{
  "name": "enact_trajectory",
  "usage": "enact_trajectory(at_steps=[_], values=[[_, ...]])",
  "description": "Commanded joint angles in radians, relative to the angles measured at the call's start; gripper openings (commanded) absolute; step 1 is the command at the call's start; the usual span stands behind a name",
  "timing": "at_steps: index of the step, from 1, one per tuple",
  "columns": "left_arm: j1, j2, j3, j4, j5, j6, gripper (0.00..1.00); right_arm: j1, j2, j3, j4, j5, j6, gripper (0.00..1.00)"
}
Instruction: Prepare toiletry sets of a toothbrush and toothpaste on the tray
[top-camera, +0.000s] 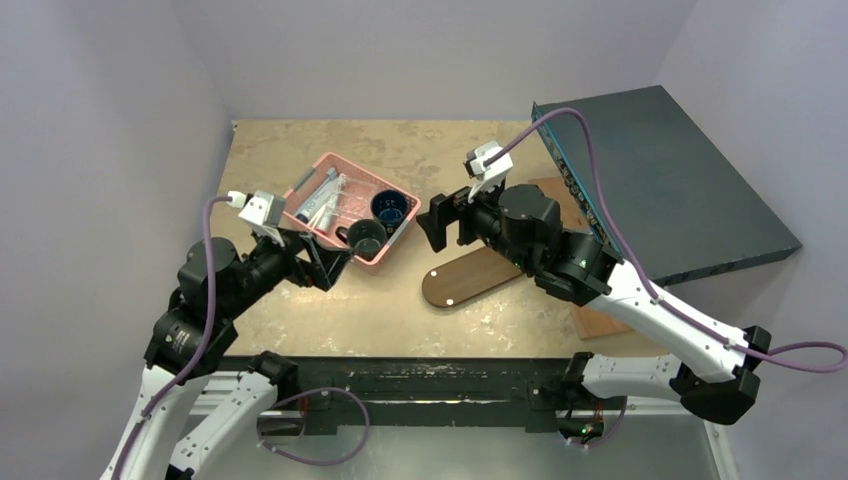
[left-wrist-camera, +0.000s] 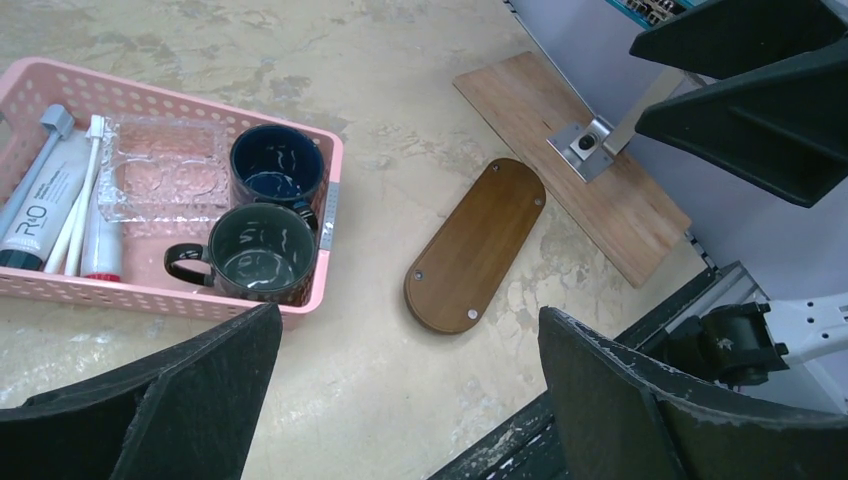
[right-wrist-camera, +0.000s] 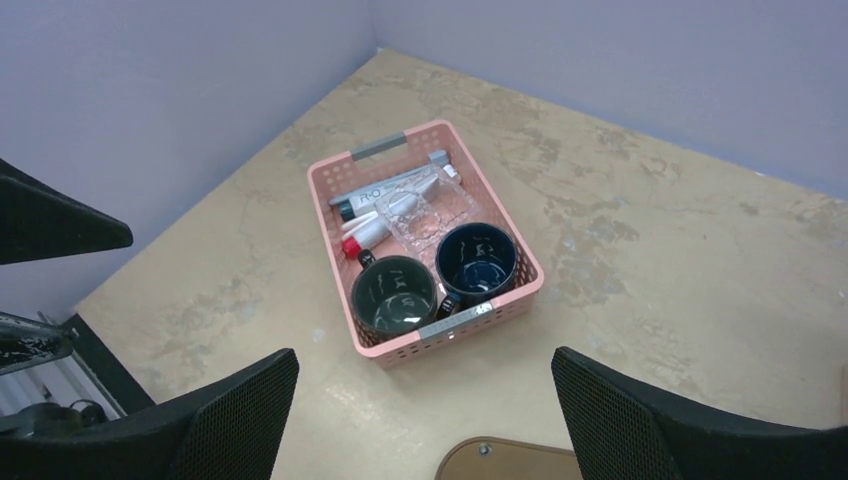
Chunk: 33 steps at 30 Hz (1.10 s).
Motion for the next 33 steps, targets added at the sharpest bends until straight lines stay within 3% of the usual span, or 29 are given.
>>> enact_trajectory(at_steps=[1, 13, 21, 33], values=[[-0.004, 0.016, 0.011, 0.016, -0.04, -0.016, 1.0, 0.0, -0.005, 0.069, -0.027, 0.022, 0.004, 0.99], [-0.004, 0.041, 0.022, -0.023, -0.12, -0.074, 1.0, 0.0, 0.001, 0.117, -0.094, 0.035, -0.009, 0.99], [-0.004, 0.127, 0.05, -0.102, -0.256, -0.084, 1.0, 0.0, 0.045, 0.153, -0.169, 0.086, 0.02, 0.99], [-0.002, 0.258, 0.113, -0.186, -0.398, -0.064, 1.0, 0.0, 0.219, 0.191, -0.187, 0.081, 0.183, 0.9]])
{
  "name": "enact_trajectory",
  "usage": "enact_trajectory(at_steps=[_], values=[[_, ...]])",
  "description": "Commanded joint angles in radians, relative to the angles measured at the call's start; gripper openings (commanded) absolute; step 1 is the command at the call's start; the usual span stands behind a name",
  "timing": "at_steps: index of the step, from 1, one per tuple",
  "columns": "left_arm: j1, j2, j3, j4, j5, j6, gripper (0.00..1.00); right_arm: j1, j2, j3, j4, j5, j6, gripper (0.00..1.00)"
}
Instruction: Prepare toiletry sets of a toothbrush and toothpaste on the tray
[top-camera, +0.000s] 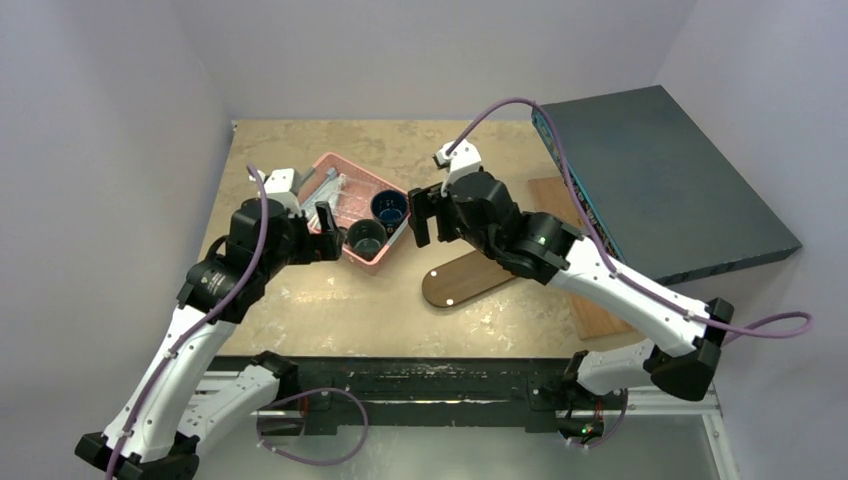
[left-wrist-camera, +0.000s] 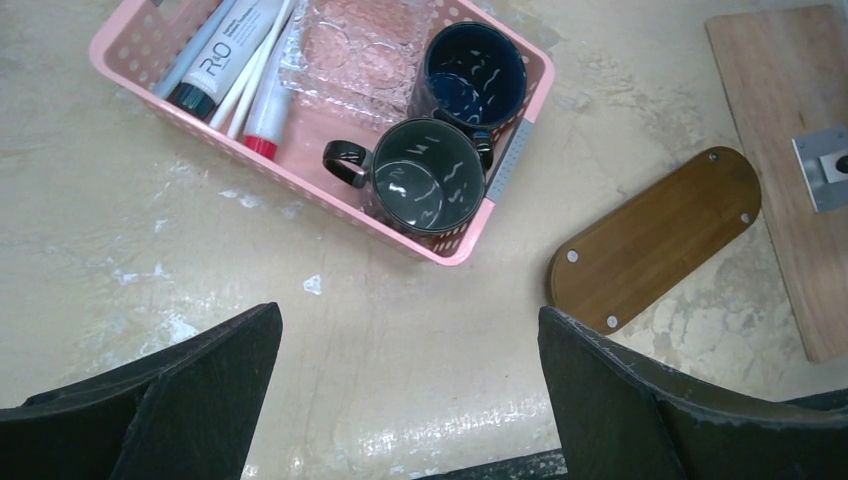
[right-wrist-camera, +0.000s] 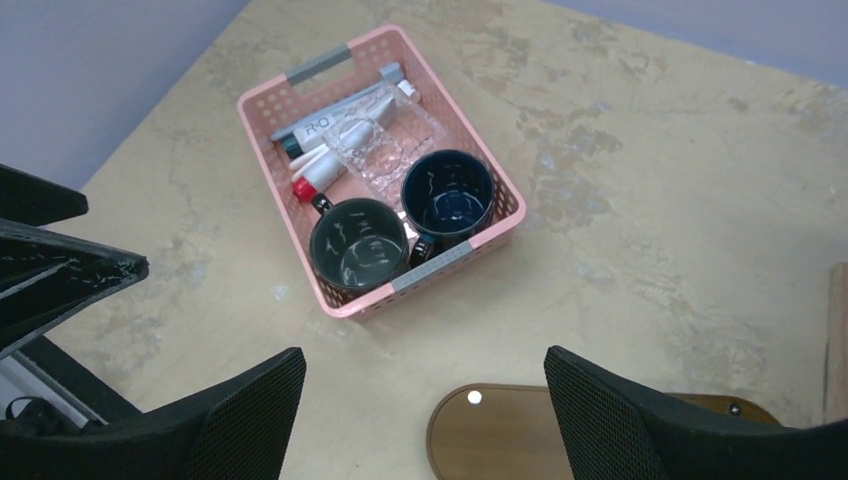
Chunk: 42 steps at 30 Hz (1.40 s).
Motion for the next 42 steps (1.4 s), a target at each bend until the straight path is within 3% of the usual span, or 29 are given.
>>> enact_trajectory(at_steps=[1, 12, 19, 26, 42], values=[[-0.002, 0.005, 0.046, -0.025, -0.061, 0.01, 1.0, 0.0, 0.071, 0.055, 0.0, 0.01, 0.109, 0.89], [-0.002, -0.036, 0.027, -0.063, -0.055, 0.042, 0.99, 0.0, 0.267, 0.08, 0.048, 0.01, 0.312, 0.79], [-0.002, -0.082, -0.021, -0.058, -0.066, 0.062, 0.99, 0.0, 0.399, 0.16, -0.028, 0.129, 0.475, 0.72], [-0.002, -0.115, -0.07, -0.035, -0.059, 0.072, 0.99, 0.0, 0.537, 0.293, -0.183, 0.211, 0.64, 0.48], [-0.002, -0.179, -0.099, -0.031, -0.014, 0.07, 0.98, -0.059, 0.659, 0.314, -0.177, 0.18, 0.803, 0.48]])
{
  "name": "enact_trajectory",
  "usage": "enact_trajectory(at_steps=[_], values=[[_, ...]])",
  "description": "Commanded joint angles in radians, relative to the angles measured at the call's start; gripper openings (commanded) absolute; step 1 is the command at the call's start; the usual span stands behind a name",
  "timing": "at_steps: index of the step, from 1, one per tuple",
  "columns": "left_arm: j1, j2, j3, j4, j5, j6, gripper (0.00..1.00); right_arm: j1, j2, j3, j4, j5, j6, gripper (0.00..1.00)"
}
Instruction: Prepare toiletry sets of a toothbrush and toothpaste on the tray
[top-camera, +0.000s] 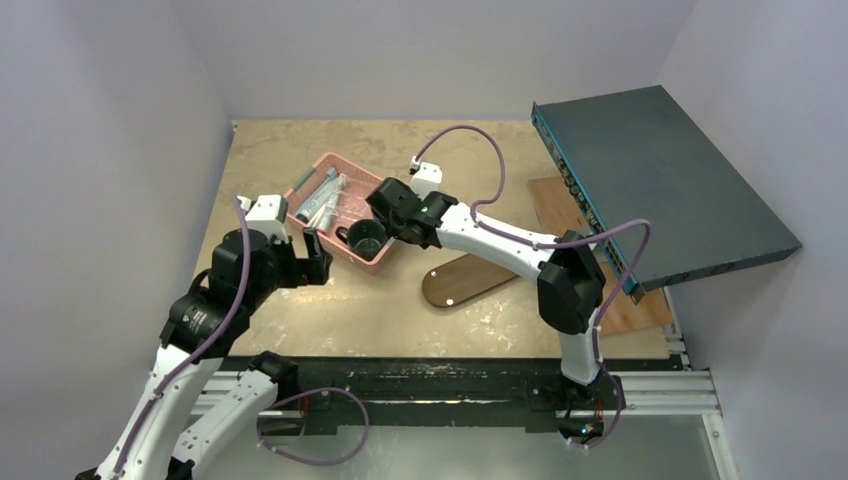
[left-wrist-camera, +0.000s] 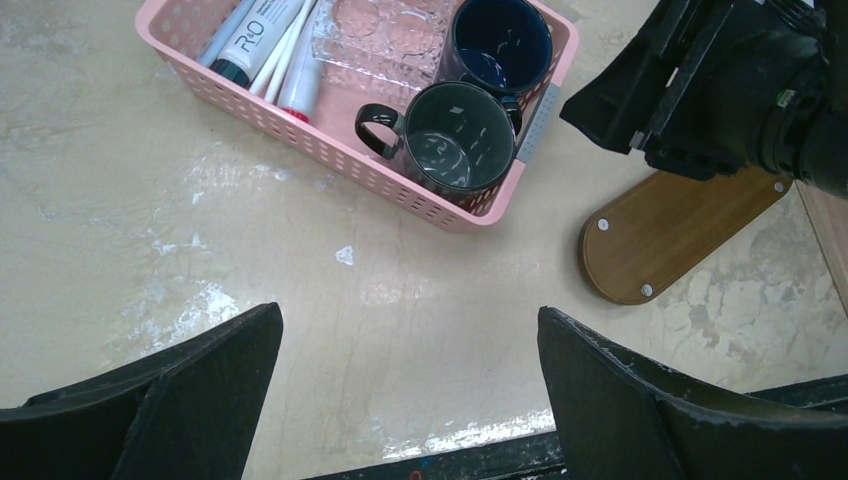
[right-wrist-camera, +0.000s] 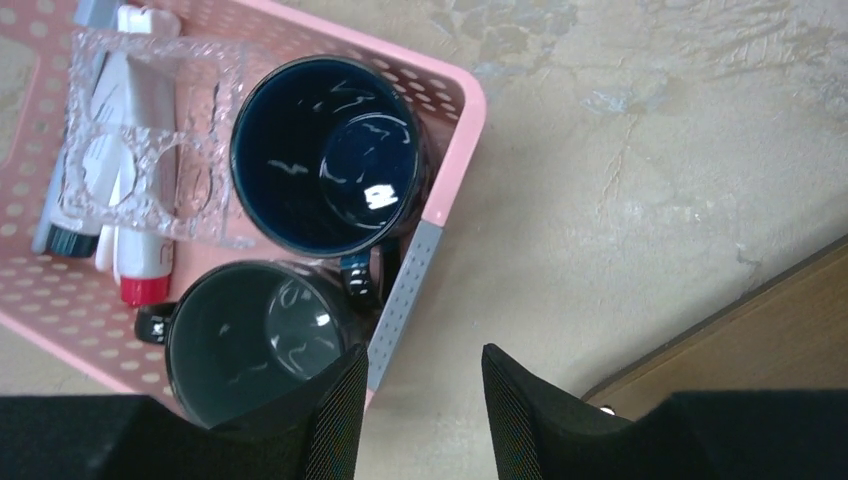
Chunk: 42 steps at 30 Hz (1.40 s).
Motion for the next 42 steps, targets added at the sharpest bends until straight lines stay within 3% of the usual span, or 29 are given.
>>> enact_trajectory(at_steps=[1, 22, 42], values=[[-0.002, -0.006, -0.008, 0.035, 0.024, 0.018, 0.98, -0.025, 0.016, 0.049, -0.005, -0.003, 0.079, 0.48], [-0.002, -0.02, -0.013, 0.036, 0.041, 0.017, 0.98, -0.066, 0.138, 0.131, -0.004, -0.069, 0.113, 0.48], [-0.002, -0.011, -0.013, 0.034, 0.041, 0.018, 0.98, -0.072, 0.167, 0.084, -0.002, -0.089, 0.117, 0.35]])
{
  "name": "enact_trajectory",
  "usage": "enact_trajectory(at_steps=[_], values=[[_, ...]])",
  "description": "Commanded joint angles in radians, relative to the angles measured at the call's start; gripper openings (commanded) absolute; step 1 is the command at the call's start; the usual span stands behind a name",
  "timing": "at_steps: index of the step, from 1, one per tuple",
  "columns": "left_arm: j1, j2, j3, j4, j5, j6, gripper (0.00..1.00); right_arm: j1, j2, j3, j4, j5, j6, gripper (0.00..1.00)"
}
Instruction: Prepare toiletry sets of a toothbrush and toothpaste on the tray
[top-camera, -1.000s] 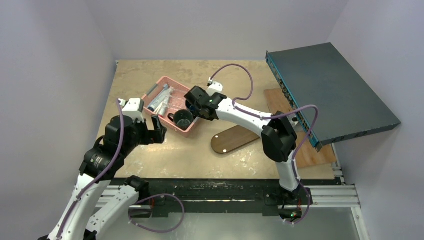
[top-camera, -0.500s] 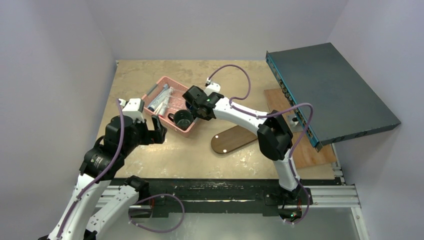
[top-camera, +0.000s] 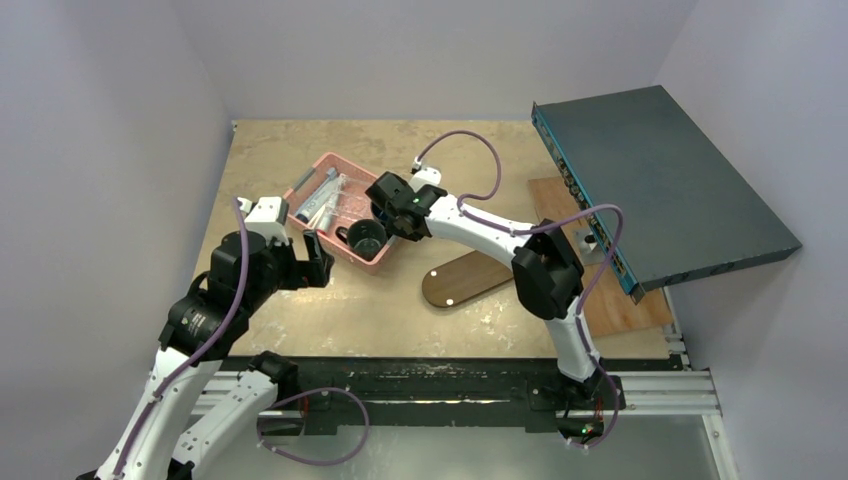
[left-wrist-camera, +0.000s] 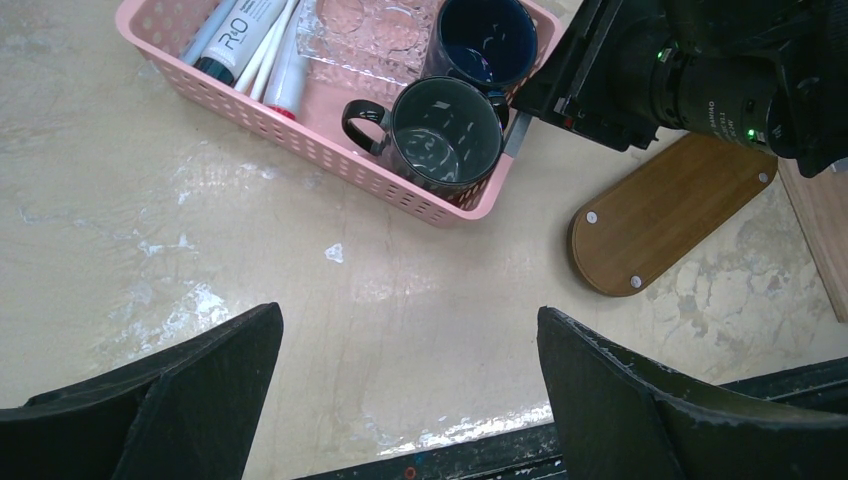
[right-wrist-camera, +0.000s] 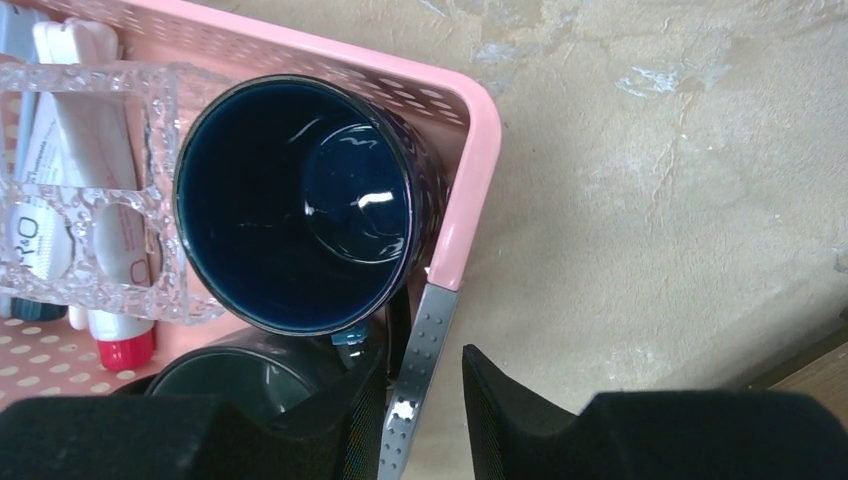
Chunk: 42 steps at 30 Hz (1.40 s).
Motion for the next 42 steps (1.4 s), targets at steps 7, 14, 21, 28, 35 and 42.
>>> enact_trajectory(at_steps=[7, 14, 21, 28, 35, 42], values=[[-0.002, 0.002, -0.004, 0.034, 0.01, 0.018, 0.98, -0.011, 0.034, -0.006, -0.002, -0.017, 0.012, 0.34], [-0.002, 0.005, -0.005, 0.034, 0.009, 0.019, 0.97, -0.018, 0.024, -0.011, 0.009, -0.017, -0.024, 0.06], [-0.002, 0.011, -0.006, 0.033, 0.008, 0.019, 0.98, -0.042, 0.02, -0.011, 0.02, -0.026, -0.114, 0.0], [-0.002, 0.018, -0.007, 0.034, 0.006, 0.02, 0.97, -0.075, -0.013, -0.034, 0.075, -0.03, -0.281, 0.0], [-0.002, 0.028, -0.006, 0.033, 0.004, 0.021, 0.97, -0.122, -0.028, -0.046, 0.125, -0.065, -0.49, 0.0], [-0.002, 0.033, -0.006, 0.03, -0.003, 0.021, 0.97, -0.156, -0.017, -0.034, 0.156, -0.109, -0.702, 0.0]])
